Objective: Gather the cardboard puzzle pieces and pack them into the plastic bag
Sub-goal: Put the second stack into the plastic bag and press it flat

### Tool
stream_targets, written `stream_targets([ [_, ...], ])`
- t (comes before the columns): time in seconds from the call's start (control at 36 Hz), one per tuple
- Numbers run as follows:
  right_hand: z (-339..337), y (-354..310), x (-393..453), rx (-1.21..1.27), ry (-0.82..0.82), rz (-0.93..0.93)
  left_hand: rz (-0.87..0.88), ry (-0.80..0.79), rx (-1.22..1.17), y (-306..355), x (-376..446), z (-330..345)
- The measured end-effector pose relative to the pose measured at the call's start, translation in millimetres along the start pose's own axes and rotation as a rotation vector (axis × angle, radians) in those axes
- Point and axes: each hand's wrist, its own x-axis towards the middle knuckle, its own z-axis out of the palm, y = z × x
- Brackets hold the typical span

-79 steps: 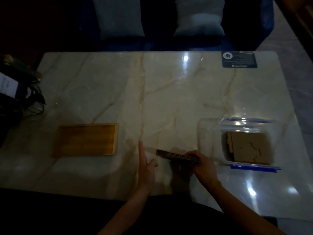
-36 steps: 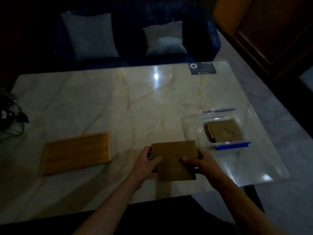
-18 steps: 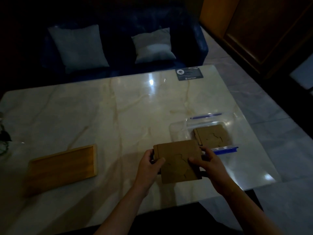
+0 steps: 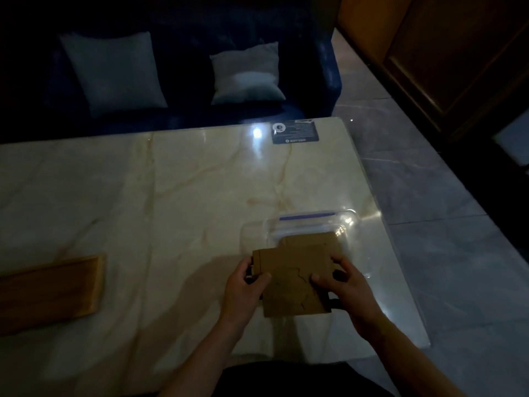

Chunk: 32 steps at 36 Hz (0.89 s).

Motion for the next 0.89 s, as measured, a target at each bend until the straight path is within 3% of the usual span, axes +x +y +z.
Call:
stream_targets([
  [0.39,-49.0,-16.5,43.5,-0.232,0.087,-0.052,0.012,0.132,0.114,2.9,25.2,66.4],
  [0.64,-53.8,-32.9,97.0,-0.496,0.194,-0.113,-0.016,0.119,0.362,16.6,78.7,90.3],
  [0.89,-42.8,-15.3,120.6,-0.757,0.198,-0.030,-0.120,0.087,0.628,1.5,102.5,98.2],
])
